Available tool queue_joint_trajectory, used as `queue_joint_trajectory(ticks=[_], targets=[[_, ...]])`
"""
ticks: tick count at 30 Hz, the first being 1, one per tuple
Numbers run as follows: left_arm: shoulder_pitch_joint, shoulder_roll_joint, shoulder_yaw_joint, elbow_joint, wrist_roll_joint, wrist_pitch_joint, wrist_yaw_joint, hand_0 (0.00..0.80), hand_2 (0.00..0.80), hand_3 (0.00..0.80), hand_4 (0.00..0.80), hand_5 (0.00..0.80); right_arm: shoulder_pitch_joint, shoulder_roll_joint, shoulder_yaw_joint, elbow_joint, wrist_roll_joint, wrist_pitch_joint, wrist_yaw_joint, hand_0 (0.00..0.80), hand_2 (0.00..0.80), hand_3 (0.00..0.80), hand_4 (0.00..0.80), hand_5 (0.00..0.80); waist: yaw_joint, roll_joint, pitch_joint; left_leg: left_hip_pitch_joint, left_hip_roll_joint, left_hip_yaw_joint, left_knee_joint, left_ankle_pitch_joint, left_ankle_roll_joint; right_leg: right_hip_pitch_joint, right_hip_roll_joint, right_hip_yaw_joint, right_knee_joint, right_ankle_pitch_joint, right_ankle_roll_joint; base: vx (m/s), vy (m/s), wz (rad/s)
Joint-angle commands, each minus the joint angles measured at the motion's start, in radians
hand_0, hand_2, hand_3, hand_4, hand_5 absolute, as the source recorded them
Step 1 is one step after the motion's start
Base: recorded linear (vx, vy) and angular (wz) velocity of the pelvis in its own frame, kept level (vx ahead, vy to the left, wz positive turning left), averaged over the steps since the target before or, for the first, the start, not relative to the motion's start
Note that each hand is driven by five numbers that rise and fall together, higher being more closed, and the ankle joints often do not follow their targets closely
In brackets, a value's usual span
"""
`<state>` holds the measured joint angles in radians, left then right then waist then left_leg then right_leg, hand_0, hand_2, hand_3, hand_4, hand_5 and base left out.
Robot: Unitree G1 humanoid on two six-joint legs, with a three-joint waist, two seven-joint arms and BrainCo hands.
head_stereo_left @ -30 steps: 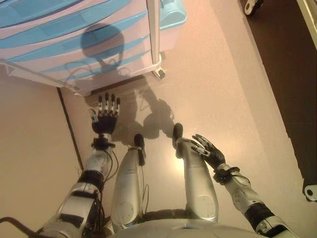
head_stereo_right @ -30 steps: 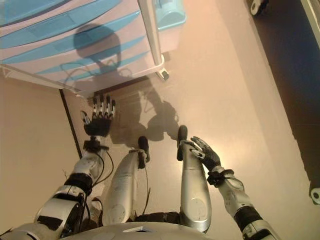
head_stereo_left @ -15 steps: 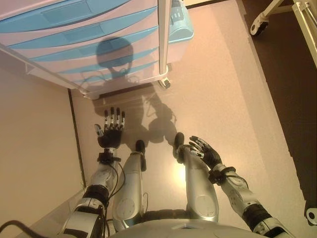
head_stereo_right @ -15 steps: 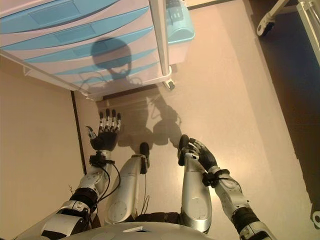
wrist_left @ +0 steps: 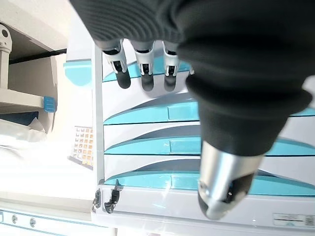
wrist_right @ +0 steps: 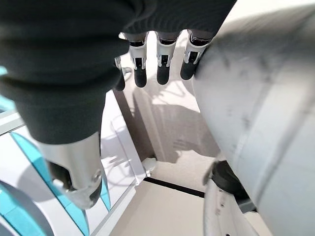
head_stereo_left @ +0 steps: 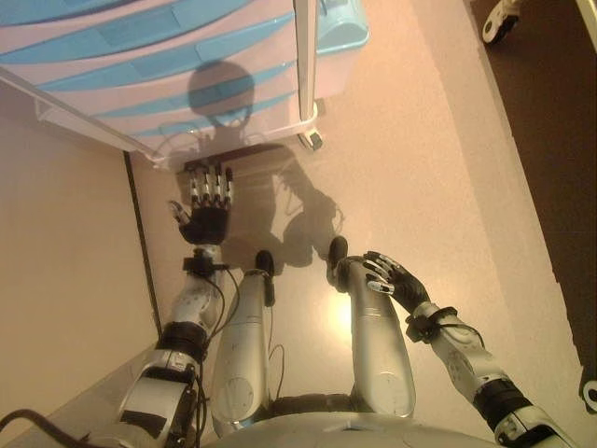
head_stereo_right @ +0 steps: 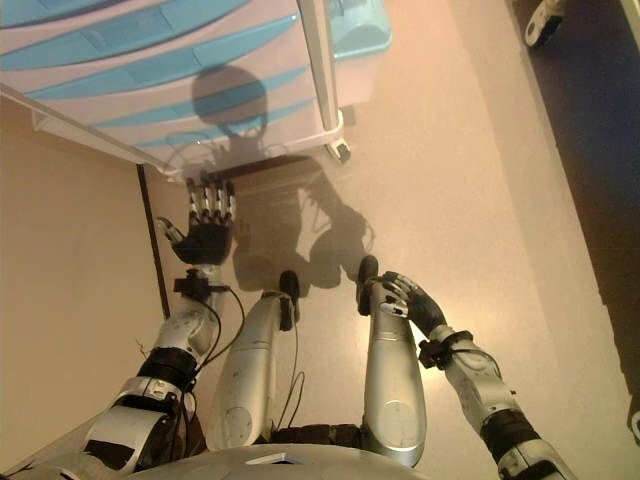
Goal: Open the drawer and pick up the medicine
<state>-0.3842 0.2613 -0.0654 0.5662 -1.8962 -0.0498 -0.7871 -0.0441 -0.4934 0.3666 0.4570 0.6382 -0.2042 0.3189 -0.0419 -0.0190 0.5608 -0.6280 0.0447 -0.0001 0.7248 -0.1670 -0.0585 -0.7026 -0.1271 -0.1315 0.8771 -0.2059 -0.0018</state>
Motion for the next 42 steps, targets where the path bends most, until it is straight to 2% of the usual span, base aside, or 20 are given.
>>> queue_joint_trajectory(ticks=[1,8,17,25,30,34,42], targets=[[-0.036,0.039,0.041,-0.097,-0.076,-0.027,-0.005,0.0,0.0,0.0,0.0,0.0,0.087,-0.012,0.084,-0.009,-0.022,0.016,0.041,0.0,0.0,0.0,0.0,0.0,-0.028,0.01,-0.041,0.038,-0.077,0.097,-0.146,0.001,0.093,0.032,0.039,-0.007,0.081,-0.144,-0.028,0.041,0.095,0.43],[-0.153,0.092,0.085,-0.086,-0.076,-0.081,0.06,0.0,0.0,0.0,0.0,0.0,0.085,-0.025,0.114,0.003,-0.014,-0.006,0.038,0.0,0.0,0.0,0.0,0.0,-0.043,0.0,-0.041,0.017,-0.077,0.11,-0.136,-0.015,0.107,-0.002,0.049,0.016,0.07,-0.117,-0.015,0.033,0.075,-0.02],[-0.263,0.176,0.151,-0.008,-0.076,-0.085,0.073,0.0,0.0,0.0,0.0,0.0,0.087,-0.013,0.136,0.063,-0.015,-0.04,0.064,0.0,0.0,0.0,0.0,0.0,-0.059,-0.012,-0.041,0.023,-0.063,0.144,-0.164,-0.022,0.115,-0.009,0.056,0.038,0.001,-0.064,0.011,0.034,0.07,-0.03],[-0.343,0.226,0.178,0.062,-0.076,-0.095,0.102,0.0,0.0,0.0,0.0,0.0,0.078,-0.004,0.15,0.084,-0.013,-0.056,0.069,0.0,0.0,0.0,0.0,0.0,-0.071,-0.027,-0.041,0.015,-0.058,0.16,-0.153,-0.044,0.124,-0.009,0.062,0.052,-0.048,-0.036,0.024,0.031,0.051,-0.06],[-0.382,0.268,0.178,0.128,-0.076,-0.077,0.151,0.0,0.0,0.0,0.0,0.0,0.063,-0.005,0.156,0.089,-0.013,-0.049,0.07,0.0,0.0,0.0,0.0,0.0,-0.075,-0.034,-0.041,0.005,-0.054,0.165,-0.143,-0.054,0.128,-0.011,0.064,0.055,-0.067,-0.019,0.031,0.01,0.016,0.0],[-0.405,0.305,0.153,0.178,-0.076,-0.055,0.14,0.0,0.0,0.0,0.0,0.0,0.058,-0.005,0.164,0.09,0.0,-0.05,0.075,0.0,0.0,0.0,0.0,0.0,-0.074,-0.04,-0.041,-0.011,-0.053,0.163,-0.133,-0.062,0.131,-0.022,0.064,0.056,-0.071,-0.009,0.035,0.0,0.0,0.0],[-0.393,0.297,0.127,0.223,-0.076,-0.048,0.153,0.0,0.0,0.0,0.0,0.0,0.047,-0.006,0.167,0.083,0.003,-0.04,0.072,0.0,0.0,0.0,0.0,0.0,-0.078,-0.032,-0.041,-0.017,-0.062,0.161,-0.142,-0.062,0.135,-0.034,0.069,0.061,-0.087,0.001,0.039,0.0,0.0,0.0]])
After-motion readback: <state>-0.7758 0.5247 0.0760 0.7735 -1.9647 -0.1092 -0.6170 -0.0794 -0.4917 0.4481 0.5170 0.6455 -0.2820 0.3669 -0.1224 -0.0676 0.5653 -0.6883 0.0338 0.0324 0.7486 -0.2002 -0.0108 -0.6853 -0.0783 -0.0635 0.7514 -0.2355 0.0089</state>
